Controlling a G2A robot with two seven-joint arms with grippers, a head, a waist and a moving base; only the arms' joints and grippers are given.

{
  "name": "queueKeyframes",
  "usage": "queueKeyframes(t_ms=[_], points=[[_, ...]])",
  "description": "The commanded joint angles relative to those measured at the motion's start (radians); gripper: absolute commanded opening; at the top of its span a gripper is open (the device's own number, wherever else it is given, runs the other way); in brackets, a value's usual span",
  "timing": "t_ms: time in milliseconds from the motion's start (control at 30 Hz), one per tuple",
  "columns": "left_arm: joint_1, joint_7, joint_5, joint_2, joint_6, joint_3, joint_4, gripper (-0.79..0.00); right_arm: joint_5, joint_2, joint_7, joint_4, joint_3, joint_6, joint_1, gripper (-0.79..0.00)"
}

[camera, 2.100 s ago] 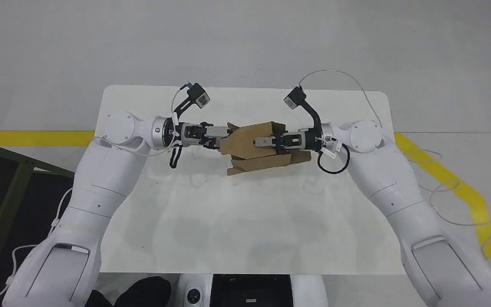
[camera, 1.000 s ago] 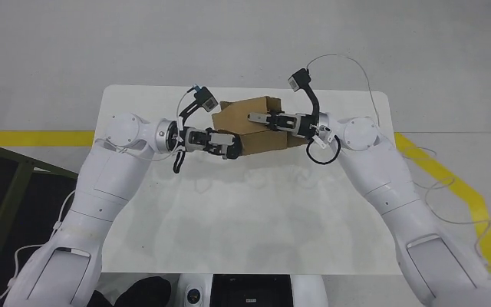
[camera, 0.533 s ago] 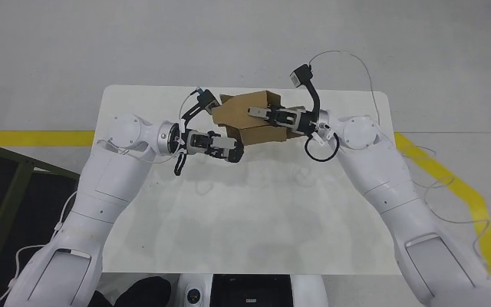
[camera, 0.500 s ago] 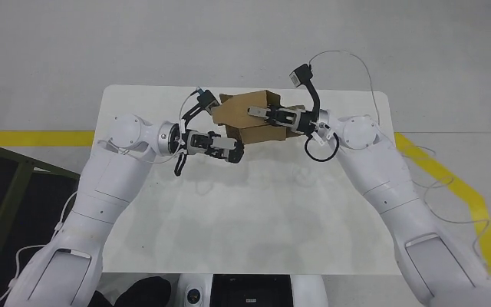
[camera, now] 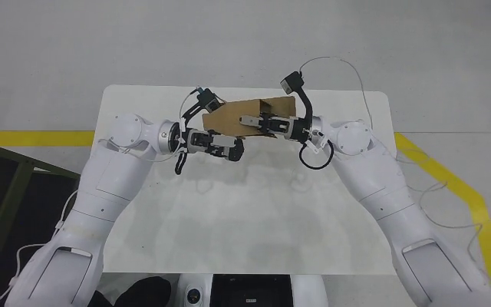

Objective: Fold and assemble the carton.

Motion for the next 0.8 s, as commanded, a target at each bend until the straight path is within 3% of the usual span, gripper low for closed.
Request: queueKeyframes(t_ms=[0, 767], points=[[0.0, 0.001, 0.003, 0.001, 0.0, -0.004, -0.002, 0.0, -0.004, 0.0, 0.002, 0.0, 0.002, 0.002, -0.002, -0.785], [0.005, 0.007, 0.017, 0.009, 0.005, -0.029, -0.002, 0.0, 0.005, 0.003, 0.03, 0.033, 0.05, 0.012, -0.011, -0.785]])
